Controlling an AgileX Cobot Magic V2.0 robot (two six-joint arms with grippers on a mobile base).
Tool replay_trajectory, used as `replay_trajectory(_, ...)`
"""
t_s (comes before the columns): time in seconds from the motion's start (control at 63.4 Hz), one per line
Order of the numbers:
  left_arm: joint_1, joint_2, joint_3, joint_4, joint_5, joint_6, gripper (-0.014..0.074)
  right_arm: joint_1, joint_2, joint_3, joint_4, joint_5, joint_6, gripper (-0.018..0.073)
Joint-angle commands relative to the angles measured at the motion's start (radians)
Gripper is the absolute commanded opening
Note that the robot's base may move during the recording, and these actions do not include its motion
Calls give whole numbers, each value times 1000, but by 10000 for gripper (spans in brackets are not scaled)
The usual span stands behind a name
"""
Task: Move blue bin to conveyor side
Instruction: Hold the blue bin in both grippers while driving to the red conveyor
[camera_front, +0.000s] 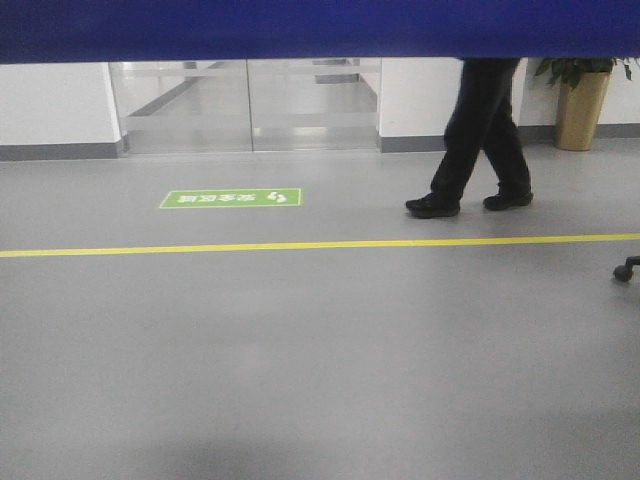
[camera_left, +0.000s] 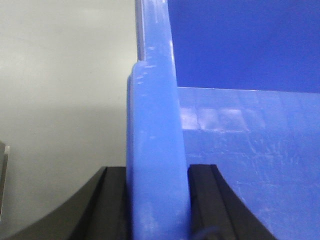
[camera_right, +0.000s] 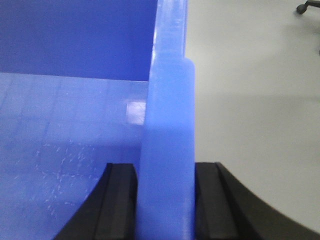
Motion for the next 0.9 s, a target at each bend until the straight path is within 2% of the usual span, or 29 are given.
replay_trajectory(0.0,-14,-21,-16,-38,-109,7,-20,6,-20,-13,20,-103,-17,-81)
replay_trajectory(0.883,-14,-21,-16,-31,-109,7,-20,6,-20,-13,20,-155,-17,-81)
